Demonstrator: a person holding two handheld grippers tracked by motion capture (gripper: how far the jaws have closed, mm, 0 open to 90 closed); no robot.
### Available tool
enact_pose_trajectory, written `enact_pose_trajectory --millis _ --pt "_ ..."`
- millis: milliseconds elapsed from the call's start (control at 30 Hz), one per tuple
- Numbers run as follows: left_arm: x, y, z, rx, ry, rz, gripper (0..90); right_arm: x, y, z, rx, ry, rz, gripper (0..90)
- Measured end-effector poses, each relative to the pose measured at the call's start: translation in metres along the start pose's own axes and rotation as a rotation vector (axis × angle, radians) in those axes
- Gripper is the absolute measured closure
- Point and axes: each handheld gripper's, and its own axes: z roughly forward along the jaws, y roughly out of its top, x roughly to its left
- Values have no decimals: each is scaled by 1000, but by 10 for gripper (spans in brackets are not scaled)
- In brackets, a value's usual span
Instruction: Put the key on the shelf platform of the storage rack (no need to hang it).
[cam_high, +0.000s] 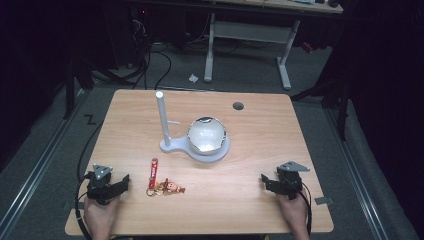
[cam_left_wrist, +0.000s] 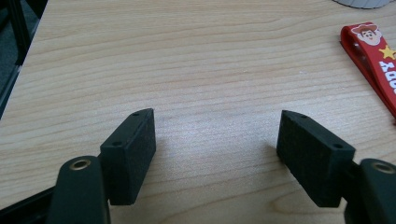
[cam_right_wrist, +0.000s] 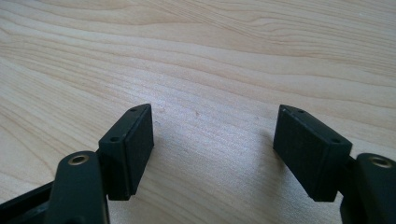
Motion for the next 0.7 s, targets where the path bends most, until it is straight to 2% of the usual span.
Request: enact_pose_trajectory --millis 333,433,467,600,667,700 --pt "0 0 0 -2 2 0 288 0 0 0 0 1 -1 289" --pt "1 3 -3 43 -35 -5 288 0 0 0 0 0 -1 289" --pt "1 4 -4 50 -36 -20 285 0 0 0 0 0 -1 288" --pt "1 7 -4 63 -43 -32 281 0 0 0 0 0 -2 289" --pt "2 5 -3 61 -50 1 279 0 0 0 0 0 -2 288" --pt "1 3 -3 51 -39 -1 278 0 0 0 0 1 -2 287"
